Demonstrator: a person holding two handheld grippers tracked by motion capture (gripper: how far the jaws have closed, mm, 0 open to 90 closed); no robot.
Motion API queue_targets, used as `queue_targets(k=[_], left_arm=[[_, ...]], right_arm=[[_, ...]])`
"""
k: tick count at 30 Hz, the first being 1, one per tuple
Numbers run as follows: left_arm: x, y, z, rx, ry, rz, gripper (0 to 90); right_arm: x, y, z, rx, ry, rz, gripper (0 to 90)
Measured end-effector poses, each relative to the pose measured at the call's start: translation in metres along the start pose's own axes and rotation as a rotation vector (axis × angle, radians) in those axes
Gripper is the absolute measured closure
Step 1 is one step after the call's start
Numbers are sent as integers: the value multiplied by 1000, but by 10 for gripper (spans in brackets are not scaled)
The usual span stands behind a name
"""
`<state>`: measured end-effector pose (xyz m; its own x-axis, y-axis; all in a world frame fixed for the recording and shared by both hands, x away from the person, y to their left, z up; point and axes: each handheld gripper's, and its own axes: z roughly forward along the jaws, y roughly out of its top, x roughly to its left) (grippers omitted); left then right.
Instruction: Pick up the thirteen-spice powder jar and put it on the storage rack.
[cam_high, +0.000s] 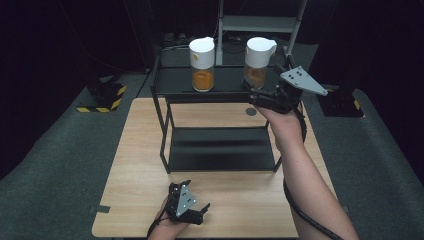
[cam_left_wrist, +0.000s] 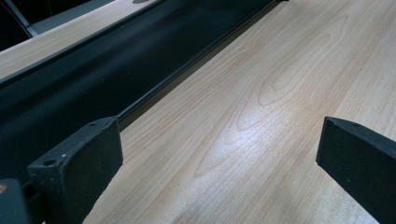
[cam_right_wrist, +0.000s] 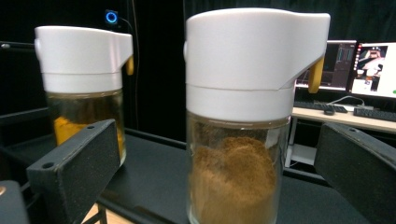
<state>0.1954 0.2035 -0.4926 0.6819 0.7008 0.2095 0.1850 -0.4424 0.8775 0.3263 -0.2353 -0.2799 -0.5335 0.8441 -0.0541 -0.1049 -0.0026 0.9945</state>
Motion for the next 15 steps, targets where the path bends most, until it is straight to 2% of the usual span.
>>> queue_targets(k=[15], left_arm=[[-1, 0, 0, 0, -1, 6, 7]], right_arm=[[10, -7, -34, -1, 31, -31, 0]])
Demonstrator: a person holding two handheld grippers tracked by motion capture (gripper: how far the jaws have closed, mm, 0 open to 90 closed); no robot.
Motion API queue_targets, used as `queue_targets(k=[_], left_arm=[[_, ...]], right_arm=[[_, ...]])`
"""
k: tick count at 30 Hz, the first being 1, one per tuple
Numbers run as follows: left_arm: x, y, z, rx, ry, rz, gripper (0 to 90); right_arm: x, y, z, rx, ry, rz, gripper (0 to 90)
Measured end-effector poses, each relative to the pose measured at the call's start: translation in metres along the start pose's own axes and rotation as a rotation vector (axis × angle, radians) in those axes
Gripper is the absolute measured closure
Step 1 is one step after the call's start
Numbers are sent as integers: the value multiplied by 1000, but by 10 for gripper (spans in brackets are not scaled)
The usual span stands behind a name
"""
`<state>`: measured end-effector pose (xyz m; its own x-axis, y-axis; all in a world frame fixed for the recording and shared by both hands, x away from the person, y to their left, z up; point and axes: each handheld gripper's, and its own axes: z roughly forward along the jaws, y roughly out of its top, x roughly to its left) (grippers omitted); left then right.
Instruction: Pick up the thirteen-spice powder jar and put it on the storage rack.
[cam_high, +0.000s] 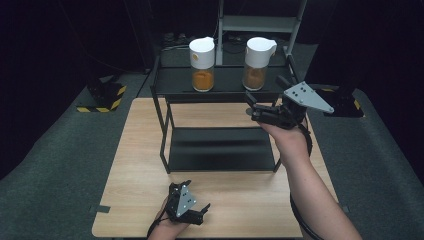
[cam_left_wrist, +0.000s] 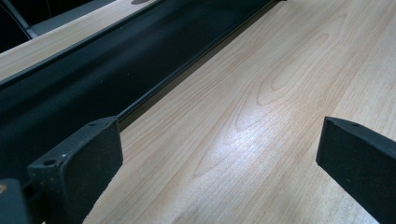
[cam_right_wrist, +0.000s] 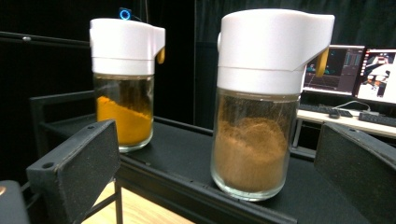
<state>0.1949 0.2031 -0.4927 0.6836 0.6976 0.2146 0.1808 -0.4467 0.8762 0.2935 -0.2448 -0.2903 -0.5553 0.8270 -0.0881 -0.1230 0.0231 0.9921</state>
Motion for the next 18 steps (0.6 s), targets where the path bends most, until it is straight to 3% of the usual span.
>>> queue_targets(k=[18], left_arm=[[-1, 0, 0, 1, 2, 14, 7]], right_arm=[[4, -21, -29, 29, 12, -29, 0]])
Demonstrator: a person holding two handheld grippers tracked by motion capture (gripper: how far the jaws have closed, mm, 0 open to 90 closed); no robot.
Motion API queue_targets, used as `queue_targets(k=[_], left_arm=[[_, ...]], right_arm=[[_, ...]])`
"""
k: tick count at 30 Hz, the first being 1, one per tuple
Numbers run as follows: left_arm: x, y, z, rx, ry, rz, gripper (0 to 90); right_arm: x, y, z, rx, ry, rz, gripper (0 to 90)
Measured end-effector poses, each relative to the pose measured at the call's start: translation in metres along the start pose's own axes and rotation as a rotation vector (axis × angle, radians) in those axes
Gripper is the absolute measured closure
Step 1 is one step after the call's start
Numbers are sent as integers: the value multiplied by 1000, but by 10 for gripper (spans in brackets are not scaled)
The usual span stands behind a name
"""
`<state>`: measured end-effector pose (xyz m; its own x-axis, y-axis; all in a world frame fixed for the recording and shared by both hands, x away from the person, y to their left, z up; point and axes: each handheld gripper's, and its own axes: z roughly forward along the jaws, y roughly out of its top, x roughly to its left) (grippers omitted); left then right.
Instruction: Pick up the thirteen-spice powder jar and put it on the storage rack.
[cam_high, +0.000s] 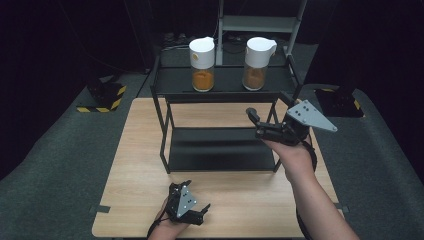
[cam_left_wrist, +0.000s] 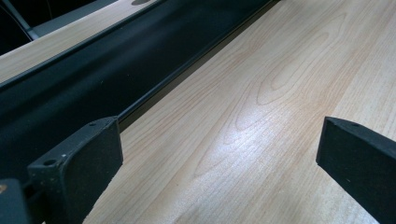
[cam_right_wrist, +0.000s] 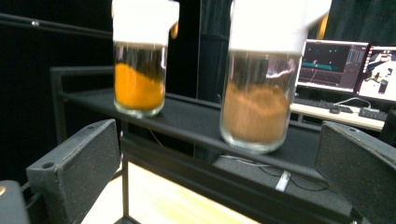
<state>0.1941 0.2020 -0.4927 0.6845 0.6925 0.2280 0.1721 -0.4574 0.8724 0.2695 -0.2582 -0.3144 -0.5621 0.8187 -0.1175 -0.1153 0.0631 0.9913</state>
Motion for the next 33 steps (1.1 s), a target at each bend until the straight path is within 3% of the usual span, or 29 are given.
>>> queue_targets(k=[2, 19, 33], left_arm=[[0, 0, 0, 0, -1, 1, 7], [-1, 1, 0, 5, 1, 14, 7], [-3, 2, 1, 10, 0, 22, 7]], right_arm=[[0, -2, -1, 3, 2, 2, 0], [7, -79, -40, 117, 19, -18, 0], [23, -136, -65, 274, 25, -40, 0]])
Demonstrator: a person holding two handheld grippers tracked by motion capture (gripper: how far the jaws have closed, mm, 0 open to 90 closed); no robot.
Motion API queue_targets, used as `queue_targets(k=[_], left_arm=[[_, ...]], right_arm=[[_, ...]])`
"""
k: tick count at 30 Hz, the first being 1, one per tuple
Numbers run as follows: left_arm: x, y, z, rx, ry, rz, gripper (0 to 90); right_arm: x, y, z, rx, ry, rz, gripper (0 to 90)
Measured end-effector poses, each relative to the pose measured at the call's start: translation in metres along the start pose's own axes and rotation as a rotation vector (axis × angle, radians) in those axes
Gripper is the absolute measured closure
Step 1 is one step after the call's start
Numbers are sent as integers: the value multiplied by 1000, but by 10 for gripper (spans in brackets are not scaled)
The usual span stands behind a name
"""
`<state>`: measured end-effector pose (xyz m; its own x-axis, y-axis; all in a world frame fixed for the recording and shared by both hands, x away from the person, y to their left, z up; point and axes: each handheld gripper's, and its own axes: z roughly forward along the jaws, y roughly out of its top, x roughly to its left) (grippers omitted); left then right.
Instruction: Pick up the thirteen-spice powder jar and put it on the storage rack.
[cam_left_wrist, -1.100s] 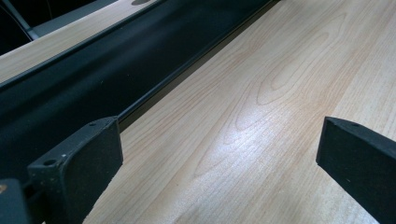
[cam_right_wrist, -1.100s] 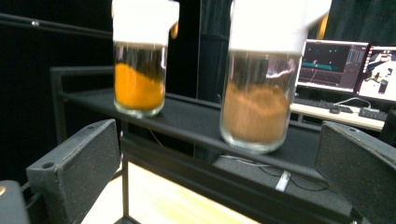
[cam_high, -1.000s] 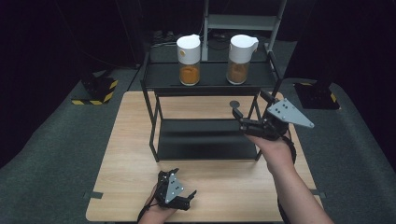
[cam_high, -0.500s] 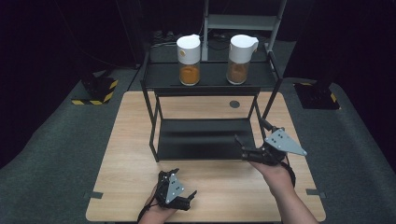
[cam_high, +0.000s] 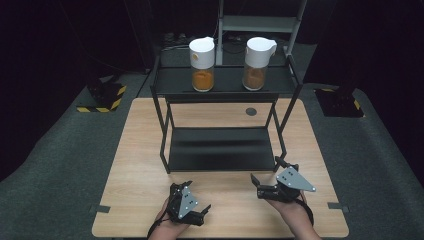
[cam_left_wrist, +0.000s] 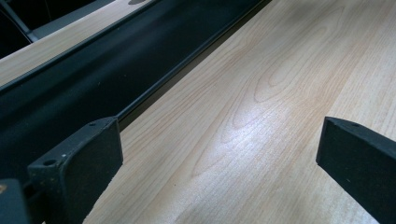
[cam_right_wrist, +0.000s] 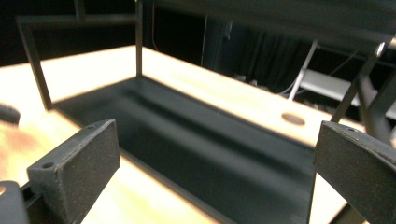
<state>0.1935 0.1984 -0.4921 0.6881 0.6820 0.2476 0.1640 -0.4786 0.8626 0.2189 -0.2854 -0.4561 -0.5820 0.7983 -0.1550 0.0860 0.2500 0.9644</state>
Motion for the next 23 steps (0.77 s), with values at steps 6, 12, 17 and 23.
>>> queue_targets(k=[6, 12, 17, 23], left_arm=[[-1, 0, 0, -1, 4, 2, 7], [-1, 0, 0, -2, 5, 4, 7], [0, -1, 0, -3, 4, -7, 7], [-1, -1, 0, -3, 9, -7, 7]], right_arm=[[6, -22, -2, 60, 1, -1, 0], [8, -41, -3, 123, -11, -5, 0], [12, -45, -4, 150, -30, -34, 0], [13, -44, -4, 158, -35, -38, 0]])
